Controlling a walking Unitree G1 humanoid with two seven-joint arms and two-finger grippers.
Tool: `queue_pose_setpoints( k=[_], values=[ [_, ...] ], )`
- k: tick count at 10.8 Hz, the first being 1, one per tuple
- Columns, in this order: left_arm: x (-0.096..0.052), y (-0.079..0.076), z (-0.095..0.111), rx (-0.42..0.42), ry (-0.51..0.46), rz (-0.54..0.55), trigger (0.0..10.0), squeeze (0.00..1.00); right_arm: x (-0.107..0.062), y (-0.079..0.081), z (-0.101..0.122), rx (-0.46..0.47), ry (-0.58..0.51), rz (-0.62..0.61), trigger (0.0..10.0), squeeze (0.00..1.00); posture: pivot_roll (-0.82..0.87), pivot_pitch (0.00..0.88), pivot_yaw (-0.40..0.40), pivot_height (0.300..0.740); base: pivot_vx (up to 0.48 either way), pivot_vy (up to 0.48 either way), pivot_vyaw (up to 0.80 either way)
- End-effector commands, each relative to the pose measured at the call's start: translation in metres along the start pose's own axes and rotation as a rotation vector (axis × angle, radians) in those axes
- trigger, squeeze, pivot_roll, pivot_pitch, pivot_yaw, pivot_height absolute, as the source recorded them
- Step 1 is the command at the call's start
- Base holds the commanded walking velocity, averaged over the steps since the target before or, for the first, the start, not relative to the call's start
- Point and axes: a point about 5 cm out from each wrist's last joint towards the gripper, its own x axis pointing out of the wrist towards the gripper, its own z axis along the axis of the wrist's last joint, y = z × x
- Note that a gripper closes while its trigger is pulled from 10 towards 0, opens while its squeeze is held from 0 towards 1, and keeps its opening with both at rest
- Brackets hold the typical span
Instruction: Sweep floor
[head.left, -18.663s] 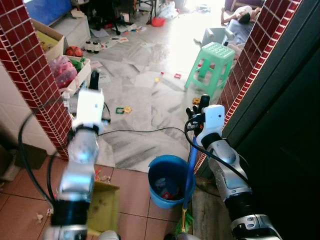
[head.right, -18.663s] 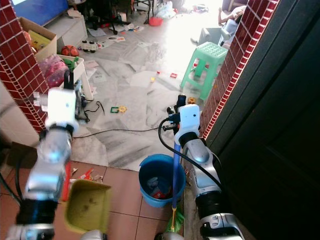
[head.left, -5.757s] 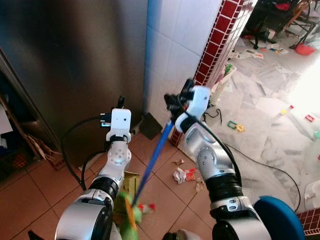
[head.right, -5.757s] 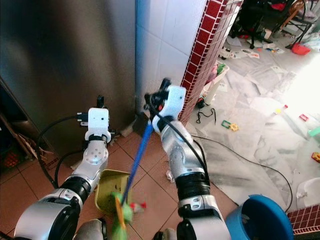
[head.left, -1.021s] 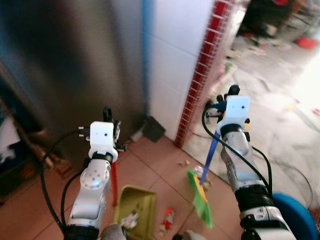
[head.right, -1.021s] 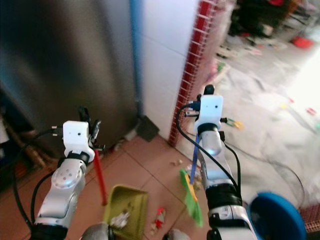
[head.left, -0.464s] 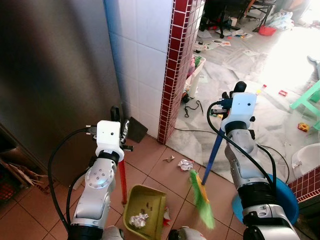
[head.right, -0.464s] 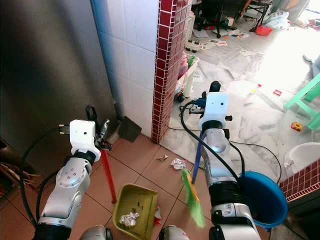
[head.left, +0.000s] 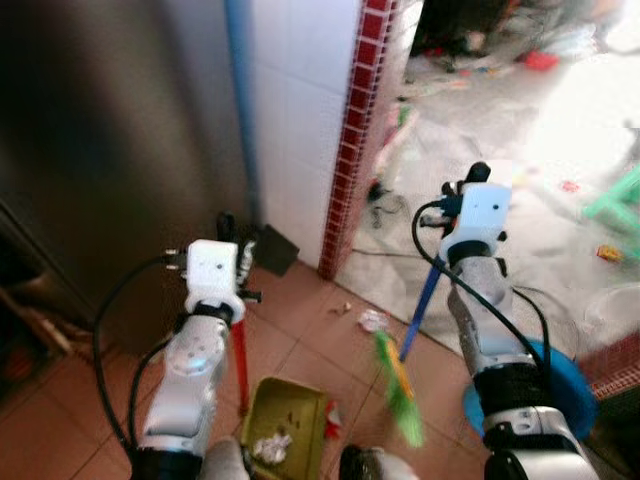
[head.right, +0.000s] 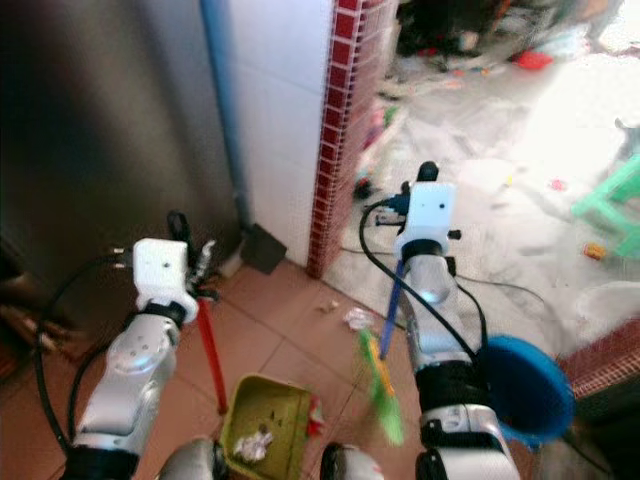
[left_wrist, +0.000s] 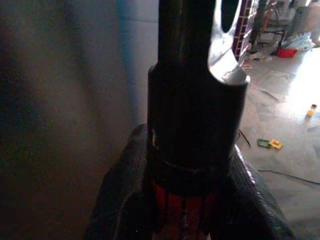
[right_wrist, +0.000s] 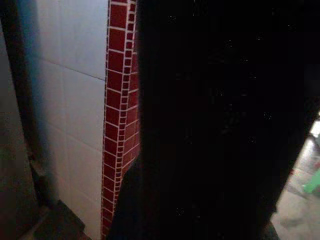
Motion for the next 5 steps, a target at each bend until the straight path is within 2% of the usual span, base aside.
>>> queue_pose_setpoints(
  k=[1,3,5],
  values=[
    [0.0021,-0.0026,0.0146,-0.003,-0.063,-0.011,10.0,0.00,0.0024,-0.0036,0.0045,-0.009,-0.011,-0.005,10.0,0.00,-0.04,0.000,-0.035,0.740,0.000,0.000,0.00],
    [0.0022,-0.0013,0.0166,0.013,-0.077,-0.002,10.0,0.00,0.0023,-0.0031,0.0045,-0.007,-0.013,-0.004,10.0,0.00,-0.04,0.000,-0.035,0.740,0.000,0.000,0.00],
    [0.0034,0.0063,0.0146,0.019,-0.069,0.030,10.0,0.00,0.0025,-0.0022,0.0046,-0.013,-0.015,0.001,10.0,0.00,-0.03,0.000,-0.036,0.740,0.000,0.000,0.00]
  ],
)
